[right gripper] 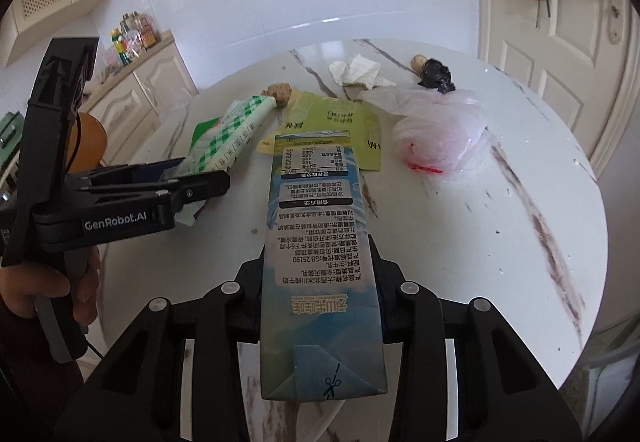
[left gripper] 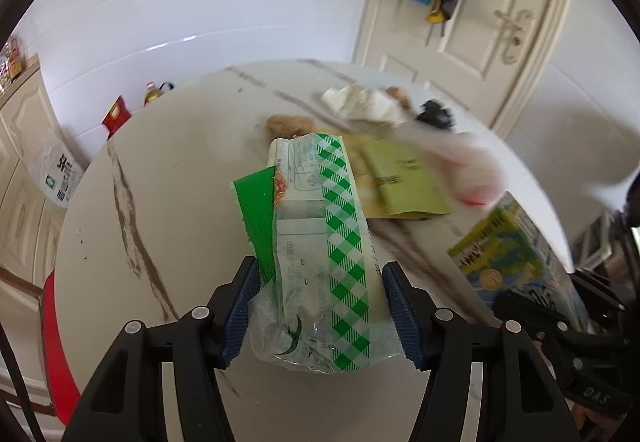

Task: Collect trash
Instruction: 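Carry the wrapper and carton to the blue bucket and open both grippers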

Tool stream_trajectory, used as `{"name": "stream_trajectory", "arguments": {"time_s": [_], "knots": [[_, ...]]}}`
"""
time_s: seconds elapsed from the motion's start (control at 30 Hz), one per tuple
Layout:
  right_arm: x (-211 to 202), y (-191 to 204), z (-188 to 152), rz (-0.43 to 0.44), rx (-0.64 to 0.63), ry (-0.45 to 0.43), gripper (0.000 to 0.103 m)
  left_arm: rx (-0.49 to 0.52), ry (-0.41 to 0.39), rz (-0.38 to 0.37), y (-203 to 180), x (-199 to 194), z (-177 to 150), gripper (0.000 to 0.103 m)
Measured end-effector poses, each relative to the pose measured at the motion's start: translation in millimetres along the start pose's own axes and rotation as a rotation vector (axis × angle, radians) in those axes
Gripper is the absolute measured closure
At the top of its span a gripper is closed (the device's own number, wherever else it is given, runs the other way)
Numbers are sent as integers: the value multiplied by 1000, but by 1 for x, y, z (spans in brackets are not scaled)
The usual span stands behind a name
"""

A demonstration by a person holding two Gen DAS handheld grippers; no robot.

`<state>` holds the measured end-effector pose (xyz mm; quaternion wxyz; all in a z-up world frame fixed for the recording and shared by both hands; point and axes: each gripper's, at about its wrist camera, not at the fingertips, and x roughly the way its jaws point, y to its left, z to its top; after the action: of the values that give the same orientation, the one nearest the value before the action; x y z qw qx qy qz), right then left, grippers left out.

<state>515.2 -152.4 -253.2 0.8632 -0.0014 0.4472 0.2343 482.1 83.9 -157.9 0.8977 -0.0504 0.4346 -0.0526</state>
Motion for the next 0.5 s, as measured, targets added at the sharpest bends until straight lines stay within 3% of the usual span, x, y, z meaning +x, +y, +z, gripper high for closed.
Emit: {"name": "stream_trajectory", "arguments": {"time_s": [0.27, 0.5], "knots": [[-57, -17, -8, 10, 36, -101, 67, 85, -74, -115, -61, -45, -13, 45], [-117, -71, -38, -51, 138, -188, 67, 222, -80, -226, -145, -51, -27, 45]]}}
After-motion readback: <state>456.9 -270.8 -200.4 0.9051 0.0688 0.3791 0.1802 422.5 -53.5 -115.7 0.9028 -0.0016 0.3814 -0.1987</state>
